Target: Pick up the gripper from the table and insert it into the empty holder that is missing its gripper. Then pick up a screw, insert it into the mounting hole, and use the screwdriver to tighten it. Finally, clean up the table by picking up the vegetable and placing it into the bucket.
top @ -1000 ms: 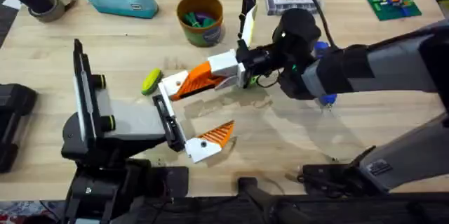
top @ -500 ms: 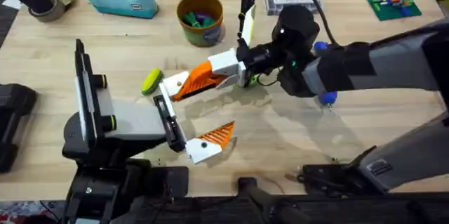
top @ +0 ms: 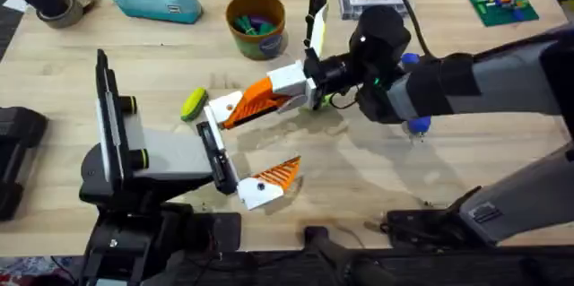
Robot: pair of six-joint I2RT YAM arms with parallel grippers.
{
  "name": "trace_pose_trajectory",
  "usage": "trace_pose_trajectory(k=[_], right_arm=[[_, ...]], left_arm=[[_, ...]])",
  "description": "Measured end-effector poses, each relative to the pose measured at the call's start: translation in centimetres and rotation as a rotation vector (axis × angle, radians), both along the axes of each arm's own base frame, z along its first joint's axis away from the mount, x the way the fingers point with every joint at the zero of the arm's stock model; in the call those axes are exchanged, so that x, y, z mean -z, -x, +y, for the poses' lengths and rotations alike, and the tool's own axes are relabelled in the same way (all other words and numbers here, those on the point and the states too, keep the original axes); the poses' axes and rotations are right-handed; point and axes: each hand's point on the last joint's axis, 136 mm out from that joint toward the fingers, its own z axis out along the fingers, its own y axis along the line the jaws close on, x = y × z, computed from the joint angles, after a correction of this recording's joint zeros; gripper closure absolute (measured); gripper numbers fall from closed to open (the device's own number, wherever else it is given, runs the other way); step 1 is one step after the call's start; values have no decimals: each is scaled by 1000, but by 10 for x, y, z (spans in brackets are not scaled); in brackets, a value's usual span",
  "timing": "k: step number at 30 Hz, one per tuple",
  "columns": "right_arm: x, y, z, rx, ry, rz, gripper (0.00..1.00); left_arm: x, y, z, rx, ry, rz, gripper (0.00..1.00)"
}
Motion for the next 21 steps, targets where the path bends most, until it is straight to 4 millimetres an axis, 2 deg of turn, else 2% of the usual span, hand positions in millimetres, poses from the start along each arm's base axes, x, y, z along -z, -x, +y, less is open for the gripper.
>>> trace_pose_trajectory(k=[9,10,16,17,21], right_arm=[[0,0,0,0,0,-1,989],[0,0,0,0,0,2,947],[-11,-3,0,5,-38,-60,67],[-13,-3,0,5,-45,-69,23],[-17,-3,-1,6,-64,-96,9]], left_arm=[[0,0,0,1,0,0,9],[0,0,0,0,0,0,9],[1,0,0,2,4,17,9],[1,1,0,2,4,18,9],[1,0,0,2,5,18,9]])
